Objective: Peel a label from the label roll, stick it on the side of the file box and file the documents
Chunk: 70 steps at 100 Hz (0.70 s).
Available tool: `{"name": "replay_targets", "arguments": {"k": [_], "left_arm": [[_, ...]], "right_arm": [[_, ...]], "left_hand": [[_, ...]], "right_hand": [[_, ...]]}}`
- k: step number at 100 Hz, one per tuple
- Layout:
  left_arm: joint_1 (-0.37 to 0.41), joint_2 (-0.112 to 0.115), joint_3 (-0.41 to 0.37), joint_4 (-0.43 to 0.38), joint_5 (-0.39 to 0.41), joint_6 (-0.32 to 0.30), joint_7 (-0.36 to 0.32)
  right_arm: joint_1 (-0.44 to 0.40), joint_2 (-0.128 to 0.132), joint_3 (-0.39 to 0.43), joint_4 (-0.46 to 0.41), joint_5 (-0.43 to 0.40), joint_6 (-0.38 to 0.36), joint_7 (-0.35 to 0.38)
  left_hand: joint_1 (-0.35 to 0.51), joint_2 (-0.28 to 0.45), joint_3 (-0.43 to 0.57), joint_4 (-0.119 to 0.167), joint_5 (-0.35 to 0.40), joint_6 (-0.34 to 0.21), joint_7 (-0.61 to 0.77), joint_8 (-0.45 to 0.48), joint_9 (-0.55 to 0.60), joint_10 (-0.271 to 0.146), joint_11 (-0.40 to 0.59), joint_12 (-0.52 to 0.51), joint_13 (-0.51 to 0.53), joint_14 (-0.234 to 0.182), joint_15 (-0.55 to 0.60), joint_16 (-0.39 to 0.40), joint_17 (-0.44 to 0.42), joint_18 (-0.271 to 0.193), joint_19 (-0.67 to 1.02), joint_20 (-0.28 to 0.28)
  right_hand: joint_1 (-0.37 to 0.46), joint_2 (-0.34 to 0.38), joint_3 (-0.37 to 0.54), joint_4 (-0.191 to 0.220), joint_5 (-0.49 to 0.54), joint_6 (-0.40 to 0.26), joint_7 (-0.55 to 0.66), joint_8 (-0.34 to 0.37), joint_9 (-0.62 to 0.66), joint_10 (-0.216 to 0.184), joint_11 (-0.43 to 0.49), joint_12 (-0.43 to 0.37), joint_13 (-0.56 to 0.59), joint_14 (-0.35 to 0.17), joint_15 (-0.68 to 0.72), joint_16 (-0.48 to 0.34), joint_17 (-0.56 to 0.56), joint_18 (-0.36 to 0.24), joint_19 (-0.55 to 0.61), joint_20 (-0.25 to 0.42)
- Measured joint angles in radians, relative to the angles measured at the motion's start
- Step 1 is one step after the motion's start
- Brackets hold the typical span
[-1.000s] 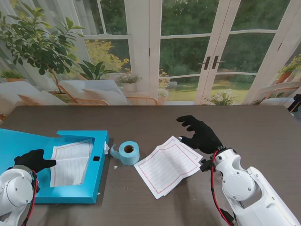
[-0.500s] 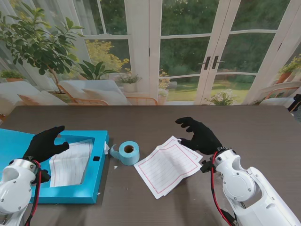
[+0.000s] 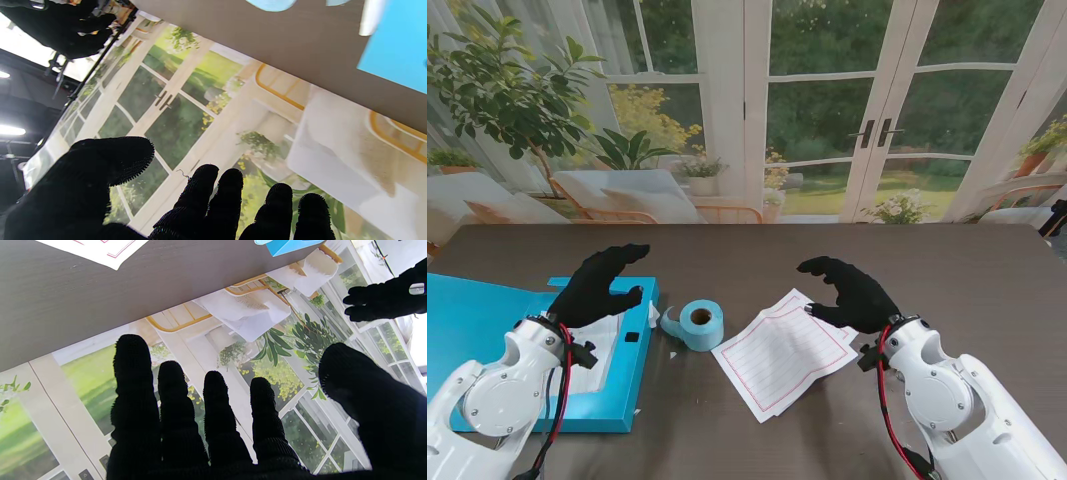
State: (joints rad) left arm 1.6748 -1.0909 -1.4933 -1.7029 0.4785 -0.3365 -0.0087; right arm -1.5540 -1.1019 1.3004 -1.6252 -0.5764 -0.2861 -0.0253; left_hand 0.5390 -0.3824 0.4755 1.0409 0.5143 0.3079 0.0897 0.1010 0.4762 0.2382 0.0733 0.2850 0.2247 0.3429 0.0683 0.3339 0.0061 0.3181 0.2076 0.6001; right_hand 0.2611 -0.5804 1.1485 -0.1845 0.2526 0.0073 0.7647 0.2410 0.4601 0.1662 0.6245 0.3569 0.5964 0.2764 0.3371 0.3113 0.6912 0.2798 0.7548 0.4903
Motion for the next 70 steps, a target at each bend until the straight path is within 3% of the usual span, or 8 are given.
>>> {"name": "replay_targets", "arguments": {"k": [14, 38, 51, 70], "left_arm": [[-0.034, -0.007, 0.056, 0.048, -0.057, -0.045, 0.042], [-0.062, -0.023, 0.113, 0.106, -0.079, -0.106, 0.098], [-0.068, -0.031, 0.122, 0.116, -0.098, -0.111, 0.090], [-0.070, -0.031, 0.127, 0.116, -0.101, -0.109, 0.076]], "right_arm": [[0.000, 0.004, 0.000, 0.003, -0.021, -0.008, 0.000], [0.001, 0.013, 0.002, 0.016, -0.086, -0.048, 0.014], [0.001, 0.026, 0.009, 0.019, -0.178, -0.074, 0.047], [-0.005, 0.052, 0.014, 0.016, -0.349, -0.080, 0.098]], "left_hand": [[0.000, 0.000, 0.000, 0.000, 0.000, -0.001, 0.000, 0.000, -0.001, -0.002, 0.000, -0.009, -0.011, -0.002, -0.002, -0.002, -0.005, -0.003, -0.012, 0.000], [0.000, 0.000, 0.000, 0.000, 0.000, -0.001, -0.001, 0.000, -0.001, -0.003, 0.000, -0.012, -0.023, -0.010, -0.006, -0.003, -0.014, -0.004, -0.014, 0.000], [0.000, -0.001, 0.000, 0.000, 0.000, -0.001, -0.001, 0.000, -0.001, -0.003, 0.000, -0.013, -0.023, -0.010, -0.006, -0.012, -0.014, -0.004, -0.015, 0.000], [0.000, -0.001, 0.000, 0.000, 0.000, -0.001, -0.001, 0.000, -0.001, -0.003, 0.000, -0.018, -0.023, -0.010, -0.006, -0.013, -0.014, -0.004, -0.016, 0.000]], "right_hand": [[0.000, 0.000, -0.023, 0.000, 0.000, 0.000, -0.005, 0.000, -0.012, 0.000, -0.001, 0.000, 0.000, -0.004, 0.000, 0.000, 0.000, 0.000, -0.009, 0.000], [-0.002, 0.000, -0.039, 0.000, 0.000, -0.012, -0.013, 0.000, -0.048, 0.000, 0.010, 0.000, -0.027, -0.014, -0.015, 0.002, 0.000, 0.000, -0.012, 0.001], [-0.028, -0.001, -0.063, 0.000, -0.005, -0.024, -0.034, 0.000, -0.102, 0.000, -0.021, 0.000, -0.068, -0.036, -0.017, 0.001, 0.000, -0.014, -0.028, 0.002], [-0.055, -0.042, -0.078, 0.000, -0.091, -0.025, -0.054, -0.016, -0.191, -0.004, -0.006, 0.000, -0.122, -0.062, -0.031, 0.008, 0.000, -0.041, -0.058, 0.009]]}}
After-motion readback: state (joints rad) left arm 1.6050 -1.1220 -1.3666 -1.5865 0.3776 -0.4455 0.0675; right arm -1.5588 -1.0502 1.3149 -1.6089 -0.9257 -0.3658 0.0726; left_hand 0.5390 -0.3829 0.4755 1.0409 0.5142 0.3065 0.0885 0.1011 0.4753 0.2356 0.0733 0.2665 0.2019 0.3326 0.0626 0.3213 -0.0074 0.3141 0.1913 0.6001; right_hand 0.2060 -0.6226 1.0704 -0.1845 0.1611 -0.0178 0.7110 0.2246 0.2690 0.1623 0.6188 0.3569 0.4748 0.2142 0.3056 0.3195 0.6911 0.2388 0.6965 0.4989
